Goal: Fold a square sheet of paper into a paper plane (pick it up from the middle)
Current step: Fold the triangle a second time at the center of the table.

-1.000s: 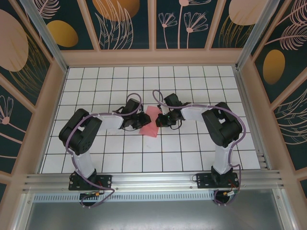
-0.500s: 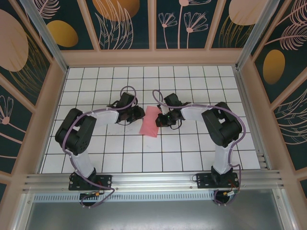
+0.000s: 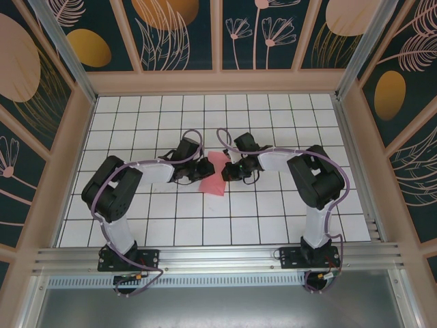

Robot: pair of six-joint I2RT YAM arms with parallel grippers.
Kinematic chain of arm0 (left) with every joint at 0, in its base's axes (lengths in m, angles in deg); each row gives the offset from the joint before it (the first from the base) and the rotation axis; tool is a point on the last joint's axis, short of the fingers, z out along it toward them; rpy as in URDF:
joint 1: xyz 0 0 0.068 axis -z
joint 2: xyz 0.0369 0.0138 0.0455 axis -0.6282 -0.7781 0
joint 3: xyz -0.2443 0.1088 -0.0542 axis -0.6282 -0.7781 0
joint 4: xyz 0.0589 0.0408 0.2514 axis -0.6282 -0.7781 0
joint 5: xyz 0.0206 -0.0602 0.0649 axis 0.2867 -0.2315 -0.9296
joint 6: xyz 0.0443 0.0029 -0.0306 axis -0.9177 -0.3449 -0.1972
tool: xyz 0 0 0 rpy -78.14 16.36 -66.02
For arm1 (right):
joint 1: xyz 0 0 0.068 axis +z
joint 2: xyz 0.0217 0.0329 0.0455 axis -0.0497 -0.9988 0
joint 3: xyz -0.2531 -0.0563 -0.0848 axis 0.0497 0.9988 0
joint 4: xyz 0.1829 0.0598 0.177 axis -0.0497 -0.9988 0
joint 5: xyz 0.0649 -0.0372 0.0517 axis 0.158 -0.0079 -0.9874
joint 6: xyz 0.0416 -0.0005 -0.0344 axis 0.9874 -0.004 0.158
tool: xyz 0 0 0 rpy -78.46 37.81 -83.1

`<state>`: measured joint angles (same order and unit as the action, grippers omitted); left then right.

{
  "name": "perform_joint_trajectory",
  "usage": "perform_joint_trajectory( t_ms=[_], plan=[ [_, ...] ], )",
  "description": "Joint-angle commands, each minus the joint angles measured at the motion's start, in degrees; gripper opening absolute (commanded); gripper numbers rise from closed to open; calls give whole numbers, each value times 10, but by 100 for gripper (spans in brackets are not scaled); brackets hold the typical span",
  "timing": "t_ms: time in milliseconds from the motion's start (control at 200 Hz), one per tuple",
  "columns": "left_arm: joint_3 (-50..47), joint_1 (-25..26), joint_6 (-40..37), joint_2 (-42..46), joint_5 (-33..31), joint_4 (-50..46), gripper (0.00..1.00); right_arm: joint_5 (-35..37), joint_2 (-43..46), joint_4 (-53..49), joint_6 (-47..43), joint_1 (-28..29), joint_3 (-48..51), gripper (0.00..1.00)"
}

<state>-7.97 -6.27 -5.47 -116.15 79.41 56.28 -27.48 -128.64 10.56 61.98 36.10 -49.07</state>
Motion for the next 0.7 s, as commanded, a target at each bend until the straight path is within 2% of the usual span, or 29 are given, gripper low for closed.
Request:
perform_joint_trajectory(
  t_ms=[0,220,450,691],
  plan=[
    [-5,1,7,-19,6,13,13,41,-31,-39,-48,-13,-2,6],
    [-16,2,10,-33,-19,-4,11,31,-18,-37,-35,-14,-19,7],
    [-46,4,22,-37,-29,2,10,0,62,-13,39,-10,13,7],
    [-50,7,29,-44,-35,4,10,5,81,-11,76,55,43,7]
  ],
)
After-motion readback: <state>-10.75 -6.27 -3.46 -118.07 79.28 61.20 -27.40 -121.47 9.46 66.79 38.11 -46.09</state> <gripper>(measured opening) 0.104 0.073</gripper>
